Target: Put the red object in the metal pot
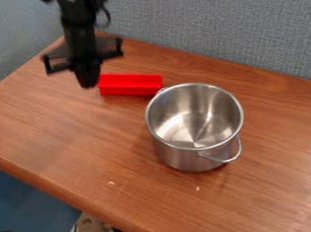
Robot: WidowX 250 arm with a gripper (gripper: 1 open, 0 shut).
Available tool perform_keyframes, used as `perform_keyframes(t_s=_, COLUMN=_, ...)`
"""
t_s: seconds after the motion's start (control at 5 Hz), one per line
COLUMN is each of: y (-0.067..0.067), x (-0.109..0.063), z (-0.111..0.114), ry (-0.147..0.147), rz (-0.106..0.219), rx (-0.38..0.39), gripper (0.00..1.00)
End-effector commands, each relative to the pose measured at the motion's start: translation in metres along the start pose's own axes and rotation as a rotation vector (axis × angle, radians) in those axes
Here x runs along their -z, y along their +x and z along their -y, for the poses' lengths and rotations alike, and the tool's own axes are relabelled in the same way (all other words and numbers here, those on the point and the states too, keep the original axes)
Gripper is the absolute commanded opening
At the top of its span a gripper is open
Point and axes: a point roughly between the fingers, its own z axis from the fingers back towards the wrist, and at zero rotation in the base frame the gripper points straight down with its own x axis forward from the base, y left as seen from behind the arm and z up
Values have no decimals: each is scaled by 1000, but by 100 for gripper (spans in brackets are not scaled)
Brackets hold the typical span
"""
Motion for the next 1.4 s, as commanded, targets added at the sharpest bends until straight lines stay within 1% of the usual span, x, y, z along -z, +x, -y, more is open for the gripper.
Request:
perform_keyframes(t_s=0.0, y=13, x=-40, z=5, ry=-80, rz=25, rx=99, gripper=0)
perform_keyframes(t_s=0.2, y=13, x=-62, z=10, ry=-129, rz=20, rx=198, gripper=0)
perform_keyframes(t_s=0.4, y=13, x=-72, z=12, ry=-162, rz=15, rx=303, gripper=0)
perform_keyframes(t_s=0.6, y=10, x=-63, z=7, ry=-133, rz=17, rx=363, gripper=0)
perform_keyframes(t_s=0.8, y=7, x=-58, z=2, ry=-112, rz=13, rx=426, gripper=100)
perform_keyframes(t_s=1.0, y=-1, x=-28, z=12, ry=-104, rz=-4, rx=359, gripper=100)
perform_keyframes(t_s=1.2, y=-6, x=5, z=24, ry=-94, rz=-15, rx=249, gripper=100)
